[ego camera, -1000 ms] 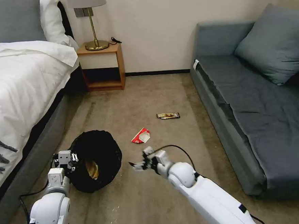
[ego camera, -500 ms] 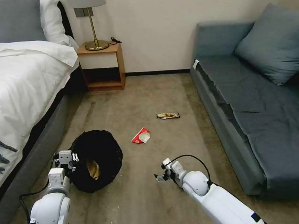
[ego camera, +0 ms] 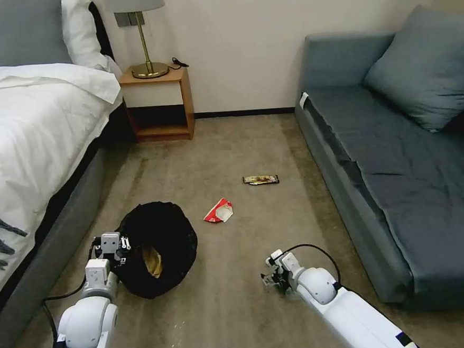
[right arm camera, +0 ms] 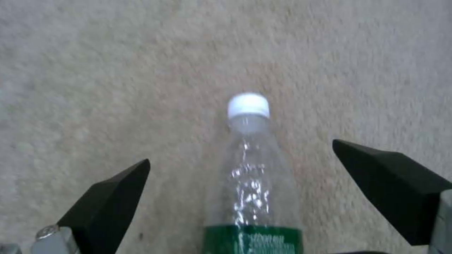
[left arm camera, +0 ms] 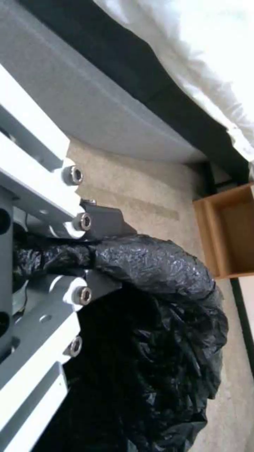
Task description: Pick up the trash bin, then pick up the garbage on the floor and place it into the trash bin.
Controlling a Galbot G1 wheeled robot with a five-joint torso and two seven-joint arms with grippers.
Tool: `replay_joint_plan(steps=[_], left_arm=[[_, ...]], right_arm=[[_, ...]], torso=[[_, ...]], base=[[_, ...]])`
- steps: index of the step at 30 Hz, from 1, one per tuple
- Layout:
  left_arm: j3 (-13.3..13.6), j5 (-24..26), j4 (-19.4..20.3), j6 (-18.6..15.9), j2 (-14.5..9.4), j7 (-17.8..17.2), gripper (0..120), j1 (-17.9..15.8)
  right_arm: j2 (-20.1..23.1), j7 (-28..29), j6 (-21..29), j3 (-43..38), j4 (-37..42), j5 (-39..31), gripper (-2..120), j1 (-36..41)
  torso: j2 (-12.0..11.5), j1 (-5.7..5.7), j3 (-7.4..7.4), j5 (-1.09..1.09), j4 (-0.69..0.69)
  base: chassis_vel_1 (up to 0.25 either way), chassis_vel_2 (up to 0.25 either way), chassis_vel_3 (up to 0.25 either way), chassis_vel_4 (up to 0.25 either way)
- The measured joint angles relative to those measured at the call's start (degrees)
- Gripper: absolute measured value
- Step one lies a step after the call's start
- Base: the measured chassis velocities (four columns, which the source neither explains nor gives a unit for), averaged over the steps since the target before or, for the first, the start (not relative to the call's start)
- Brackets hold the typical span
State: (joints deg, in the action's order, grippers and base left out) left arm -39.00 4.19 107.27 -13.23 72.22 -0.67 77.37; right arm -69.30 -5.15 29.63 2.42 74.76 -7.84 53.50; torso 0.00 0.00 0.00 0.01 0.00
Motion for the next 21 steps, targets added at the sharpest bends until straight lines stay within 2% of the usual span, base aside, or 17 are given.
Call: replay_joint_plan(steps=[7,11,13,14,17,20,21], left_arm=[[0.28,0.18,-0.51,0.2,-0.02,0.04,0,-0.47],[0.65,1.61,-0.21,0.01,0.08,-0.07,0,-0.46],[0.68,1.9,-0.13,-0.02,0.04,-0.09,0,-0.45],[0.68,1.9,-0.13,-0.02,0.04,-0.09,0,-0.45],[0.55,1.9,-0.12,-0.02,-0.05,-0.15,0,-0.27],[0.54,1.81,-0.12,-0.02,-0.01,-0.15,0,-0.18],[0.57,1.71,-0.11,-0.02,0.06,-0.14,0,-0.14]], right_arm=[[-0.61,-1.62,0.0,-1.22,-2.77,0.78,99,-0.05],[-0.94,-2.74,-0.2,-1.69,-4.53,1.67,92,-0.06],[-1.43,-2.98,-1.04,-2.27,-6.05,2.27,80,-0.22],[-1.43,-2.98,-1.04,-2.27,-6.05,2.27,80,-0.22],[-1.59,-3.09,-1.66,-2.83,-6.45,2.36,66,-0.32],[-1.59,-3.16,-1.92,-2.92,-6.51,2.37,59,-0.3],[-1.59,-3.24,-2.1,-2.98,-6.51,2.41,52,-0.21]], torso=[[0.0,0.0,0.0,-0.01,0.0],[0.0,0.0,0.0,-0.01,0.0],[0.0,0.0,0.0,-0.01,-0.01],[0.0,0.0,0.0,-0.01,-0.01],[0.0,0.0,0.0,-0.01,0.01],[0.0,0.0,0.0,-0.01,0.0],[0.0,0.0,0.0,-0.01,0.0]], base=[[0.0,0.0,0.0,0.0],[0.0,0.0,0.0,0.0],[0.0,0.0,0.0,0.0],[0.0,0.0,0.0,0.0],[0.0,0.0,0.0,0.0],[0.0,0.0,0.0,0.0],[0.0,0.0,0.0,0.0]])
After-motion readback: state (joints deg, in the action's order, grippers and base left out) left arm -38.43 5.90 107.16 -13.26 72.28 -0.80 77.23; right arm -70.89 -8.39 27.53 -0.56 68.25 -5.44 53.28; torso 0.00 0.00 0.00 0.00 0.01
